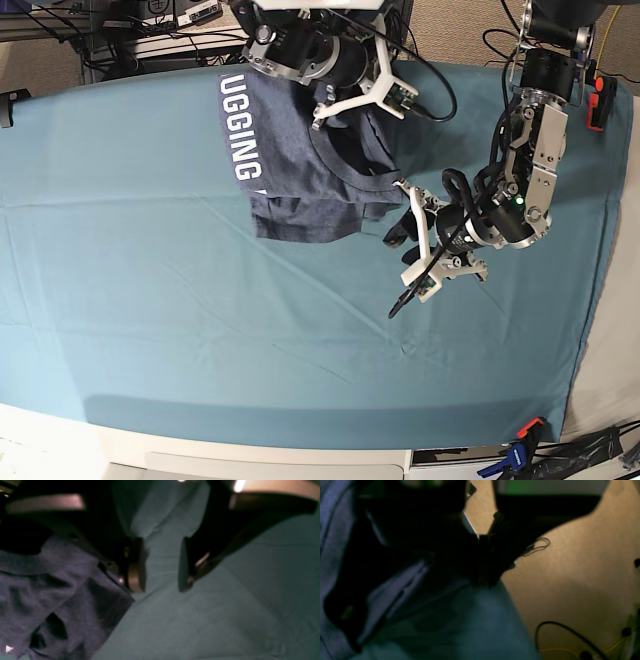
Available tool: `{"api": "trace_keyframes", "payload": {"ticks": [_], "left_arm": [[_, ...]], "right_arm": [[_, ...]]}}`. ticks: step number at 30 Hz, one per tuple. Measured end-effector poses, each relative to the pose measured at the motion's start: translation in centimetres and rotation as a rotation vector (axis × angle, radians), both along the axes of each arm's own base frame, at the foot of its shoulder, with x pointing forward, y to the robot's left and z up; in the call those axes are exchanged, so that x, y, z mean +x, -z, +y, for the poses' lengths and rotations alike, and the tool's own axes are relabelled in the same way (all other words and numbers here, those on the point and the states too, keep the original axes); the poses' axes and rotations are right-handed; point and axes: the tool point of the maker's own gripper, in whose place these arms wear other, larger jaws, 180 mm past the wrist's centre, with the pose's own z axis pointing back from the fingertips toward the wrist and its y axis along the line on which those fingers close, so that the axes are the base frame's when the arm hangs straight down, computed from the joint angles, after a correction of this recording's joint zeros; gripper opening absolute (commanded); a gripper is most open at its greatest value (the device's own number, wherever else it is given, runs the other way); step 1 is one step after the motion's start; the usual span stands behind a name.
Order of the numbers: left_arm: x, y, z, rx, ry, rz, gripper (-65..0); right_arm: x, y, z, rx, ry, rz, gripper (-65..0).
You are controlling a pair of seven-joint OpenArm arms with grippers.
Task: Fold the T-shirt properly
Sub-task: 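Press the folded layer down with the right gripper and release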
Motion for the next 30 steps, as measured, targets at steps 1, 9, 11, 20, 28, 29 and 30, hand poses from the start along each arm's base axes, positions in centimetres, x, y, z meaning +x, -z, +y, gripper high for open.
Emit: {"api": "trace_keyframes", "payload": {"ticks": [1, 9, 11, 20, 28, 29, 30], "left_arm": [[0.0, 0.0, 0.0, 0.000, 0.000, 0.000, -40.9], [0.0, 0.0, 0.0, 0.001, 0.000, 0.000, -40.9], [0.0, 0.1, 0.1, 0.009, -0.002, -0.002, -40.9], [0.0, 0.1, 0.1, 0.008, -0.002, -0.002, -40.9], [0.1, 0.1, 0.1, 0.008, -0.003, -0.002, -40.9], [0.0, 0.1, 0.1, 0.008, -0.003, -0.002, -40.9], [0.0, 0.1, 0.1, 0.007, -0.003, -0.002, -40.9]], "right_arm": [[0.0, 0.0, 0.0, 0.000, -0.002, 0.000, -65.0], [2.2, -2.7, -0.9, -0.006, 0.045, -0.152, -47.4], [4.0, -3.9, -2.2, -0.037, 0.128, -0.241, -46.3], [7.7, -5.5, -7.1, -0.159, 0.429, -0.376, -65.0], [6.9, -4.1, -10.9, -0.311, 0.557, -0.354, -65.0], [6.4, -3.7, -11.0, -0.317, 0.552, -0.334, -65.0], [5.8, -3.3, -11.1, -0.328, 0.547, -0.314, -65.0]]}}
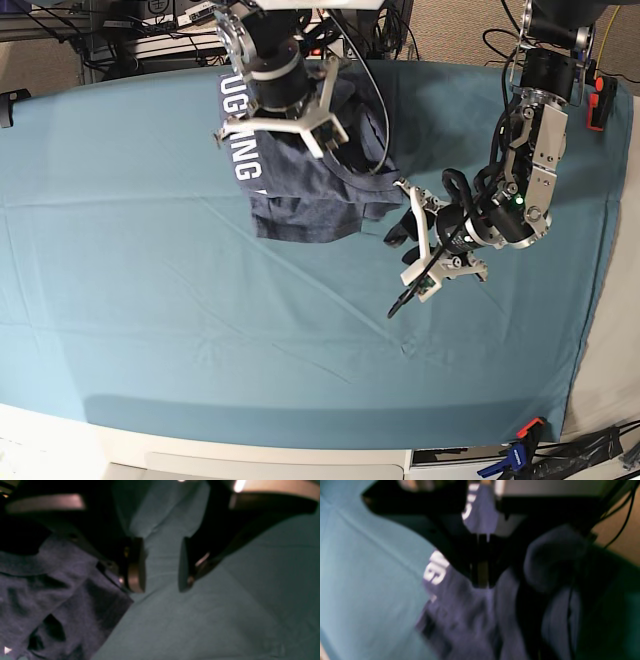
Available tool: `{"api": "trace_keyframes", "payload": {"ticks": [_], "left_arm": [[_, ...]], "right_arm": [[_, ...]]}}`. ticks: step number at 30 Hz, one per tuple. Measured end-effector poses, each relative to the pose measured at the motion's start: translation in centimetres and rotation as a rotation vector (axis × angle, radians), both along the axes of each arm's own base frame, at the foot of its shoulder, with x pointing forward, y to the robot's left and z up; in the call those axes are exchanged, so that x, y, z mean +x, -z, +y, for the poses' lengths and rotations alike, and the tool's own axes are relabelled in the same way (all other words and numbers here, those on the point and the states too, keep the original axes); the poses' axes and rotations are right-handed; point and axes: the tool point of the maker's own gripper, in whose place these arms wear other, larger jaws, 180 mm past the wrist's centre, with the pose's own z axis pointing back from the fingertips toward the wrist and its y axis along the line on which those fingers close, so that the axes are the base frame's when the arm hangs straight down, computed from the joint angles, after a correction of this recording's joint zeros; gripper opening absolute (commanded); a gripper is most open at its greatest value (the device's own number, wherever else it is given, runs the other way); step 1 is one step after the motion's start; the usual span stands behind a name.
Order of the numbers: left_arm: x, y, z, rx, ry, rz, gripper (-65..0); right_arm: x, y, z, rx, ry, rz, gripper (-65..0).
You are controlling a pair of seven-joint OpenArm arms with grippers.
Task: Fold the T-shirt properly
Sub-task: 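Press the folded layer down with the right gripper and release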
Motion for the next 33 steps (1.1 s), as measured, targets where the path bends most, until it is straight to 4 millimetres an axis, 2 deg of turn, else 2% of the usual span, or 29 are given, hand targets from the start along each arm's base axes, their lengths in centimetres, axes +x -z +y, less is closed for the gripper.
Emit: {"api": "trace_keyframes", "payload": {"ticks": [6, 9, 21, 27, 33], "left_arm": [[0.0, 0.0, 0.0, 0.000, 0.000, 0.000, -40.9], [0.0, 0.0, 0.0, 0.000, 0.000, 0.000, -40.9], [0.0, 0.0, 0.0, 0.000, 0.000, 0.000, -40.9], [0.1, 0.0, 0.0, -0.002, -0.003, -0.002, -40.9], [0.1, 0.0, 0.0, -0.002, -0.003, -0.002, -40.9]], "right_arm": [[-2.1, 1.4, -0.5, -0.020, -0.009, 0.075, -65.0], [-2.4, 1.6, 0.1, 0.011, -0.027, 0.093, -65.0], [-2.1, 1.4, 1.1, 0.046, -0.066, 0.071, -65.0], [-0.3, 2.3, 1.1, 0.011, -0.061, 0.051, -65.0], [-0.8, 4.0, 2.3, 0.043, -0.085, 0.117, -65.0]]}}
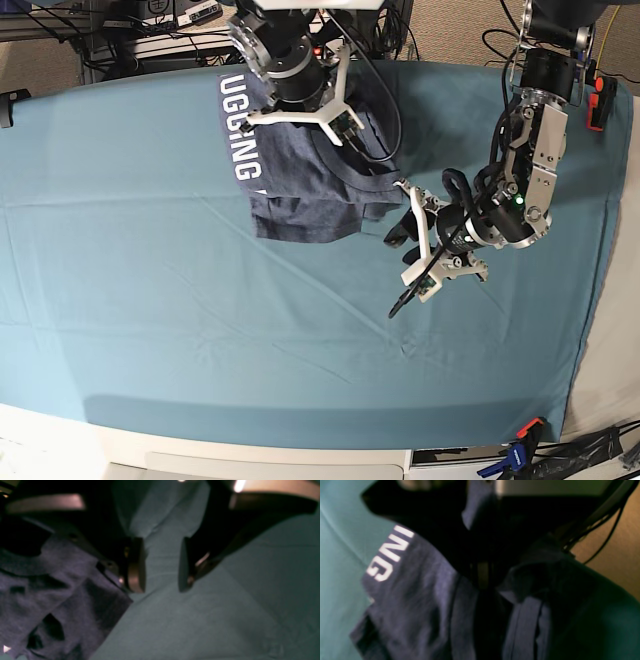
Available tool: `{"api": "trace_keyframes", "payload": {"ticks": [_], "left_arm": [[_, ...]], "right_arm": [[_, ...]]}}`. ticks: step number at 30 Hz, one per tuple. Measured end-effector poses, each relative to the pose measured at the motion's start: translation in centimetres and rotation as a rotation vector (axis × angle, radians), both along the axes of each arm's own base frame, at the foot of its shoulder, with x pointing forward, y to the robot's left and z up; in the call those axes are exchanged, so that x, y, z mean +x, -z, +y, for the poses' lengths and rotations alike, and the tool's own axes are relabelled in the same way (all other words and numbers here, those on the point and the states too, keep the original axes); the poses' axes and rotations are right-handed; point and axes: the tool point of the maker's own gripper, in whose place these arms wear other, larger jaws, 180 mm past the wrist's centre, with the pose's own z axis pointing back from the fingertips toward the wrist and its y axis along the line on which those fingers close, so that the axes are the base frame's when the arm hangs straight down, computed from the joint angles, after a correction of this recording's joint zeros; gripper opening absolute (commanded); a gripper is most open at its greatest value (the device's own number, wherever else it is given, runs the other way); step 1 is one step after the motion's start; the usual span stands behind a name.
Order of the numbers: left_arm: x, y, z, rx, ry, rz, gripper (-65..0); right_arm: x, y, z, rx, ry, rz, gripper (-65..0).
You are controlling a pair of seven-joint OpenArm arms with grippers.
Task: Fold the T-shirt properly
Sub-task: 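Press the folded layer down with the right gripper and release, then withdraw both grippers from the shirt stack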
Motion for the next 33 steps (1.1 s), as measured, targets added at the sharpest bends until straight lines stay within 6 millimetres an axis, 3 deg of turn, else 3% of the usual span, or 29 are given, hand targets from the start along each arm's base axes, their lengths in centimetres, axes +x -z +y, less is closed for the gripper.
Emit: {"api": "trace_keyframes", "payload": {"ticks": [5, 12, 19, 23, 29, 33], "left_arm": [[0.0, 0.0, 0.0, -0.001, 0.000, 0.000, -40.9], [0.0, 0.0, 0.0, 0.000, 0.000, 0.000, -40.9], [0.0, 0.0, 0.0, 0.000, 0.000, 0.000, -40.9], [0.0, 0.0, 0.0, -0.001, 0.000, 0.000, -40.9], [0.4, 0.2, 0.7, 0.031, -0.035, -0.009, -40.9], [0.4, 0.2, 0.7, 0.033, -0.035, -0.009, -42.7]], "right_arm": [[-1.5, 1.4, 1.1, 0.023, -0.065, 0.089, -65.0], [-3.6, 1.4, 4.0, 0.141, -0.201, 0.177, -65.0], [-4.2, 1.2, 4.8, 0.178, -0.243, 0.192, -65.0], [-2.5, 0.7, 4.4, 0.138, -0.246, 0.106, -65.0], [3.8, -2.7, 2.4, 0.047, -0.154, -0.147, -65.0], [5.8, -3.8, 0.9, -0.008, -0.091, -0.222, -65.0]]}}
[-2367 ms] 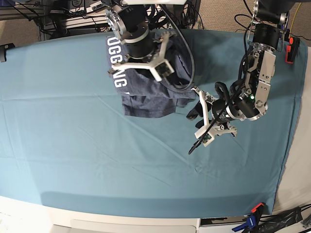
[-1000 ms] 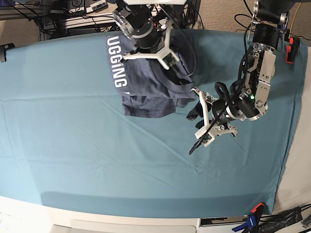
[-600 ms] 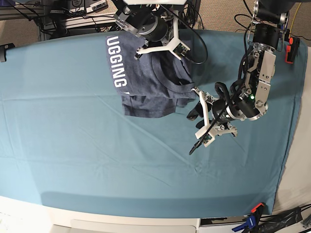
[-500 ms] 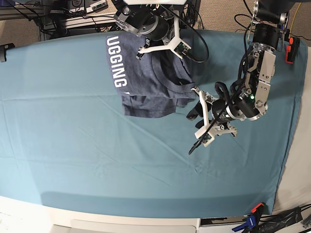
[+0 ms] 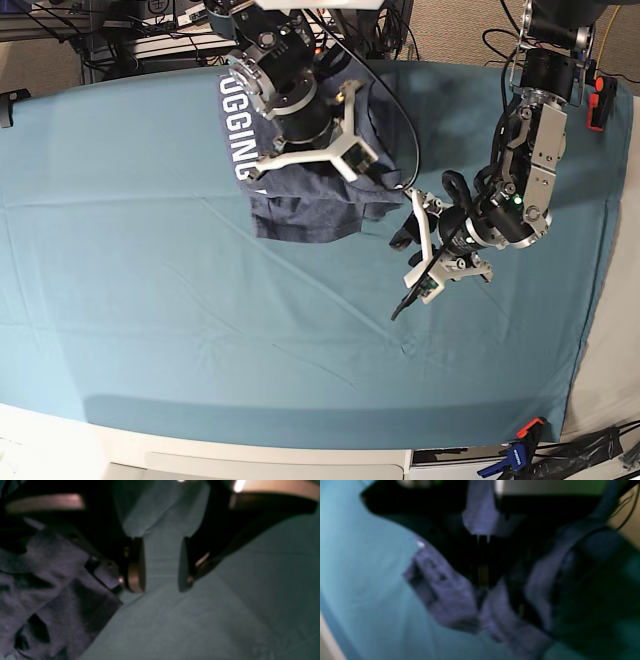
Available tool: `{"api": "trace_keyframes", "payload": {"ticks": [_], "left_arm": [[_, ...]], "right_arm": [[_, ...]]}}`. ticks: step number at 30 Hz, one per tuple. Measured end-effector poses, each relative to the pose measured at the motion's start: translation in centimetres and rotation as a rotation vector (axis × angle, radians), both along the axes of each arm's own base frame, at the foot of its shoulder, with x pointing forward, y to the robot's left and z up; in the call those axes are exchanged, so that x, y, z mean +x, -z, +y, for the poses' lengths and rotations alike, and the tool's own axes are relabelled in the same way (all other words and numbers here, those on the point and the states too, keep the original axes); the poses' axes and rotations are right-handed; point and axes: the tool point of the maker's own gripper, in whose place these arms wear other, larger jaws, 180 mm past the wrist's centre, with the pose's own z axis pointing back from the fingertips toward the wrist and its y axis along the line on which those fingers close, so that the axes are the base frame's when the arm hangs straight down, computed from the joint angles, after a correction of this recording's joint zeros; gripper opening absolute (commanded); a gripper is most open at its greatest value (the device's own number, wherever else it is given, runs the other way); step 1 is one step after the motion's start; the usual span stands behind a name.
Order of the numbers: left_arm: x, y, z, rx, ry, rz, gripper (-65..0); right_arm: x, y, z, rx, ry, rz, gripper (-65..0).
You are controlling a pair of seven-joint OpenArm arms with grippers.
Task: Fold the T-shirt properly
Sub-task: 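Withdraw both grippers from the shirt stack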
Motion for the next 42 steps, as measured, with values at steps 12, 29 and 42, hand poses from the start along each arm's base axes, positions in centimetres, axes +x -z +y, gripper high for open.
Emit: {"api": "trace_keyframes", "payload": {"ticks": [12, 29, 42], "left_arm": [[0.3, 1.4, 7.6, 0.200, -0.179, 0.061, -65.0], [-14.6, 5.8, 9.8, 0.323, -0.017, 0.290, -65.0], [-20.0, 5.2, 5.5, 0.215, 0.067, 0.332, -65.0]], "right_arm": [[4.3, -1.0, -10.6, 0.021, 0.329, -0.067, -65.0], [7.2, 0.1, -13.1, 0.108, 0.368, -0.052, -65.0], [12.6, 1.6, -13.2, 0.137, 0.382, -0.005, -65.0]]}}
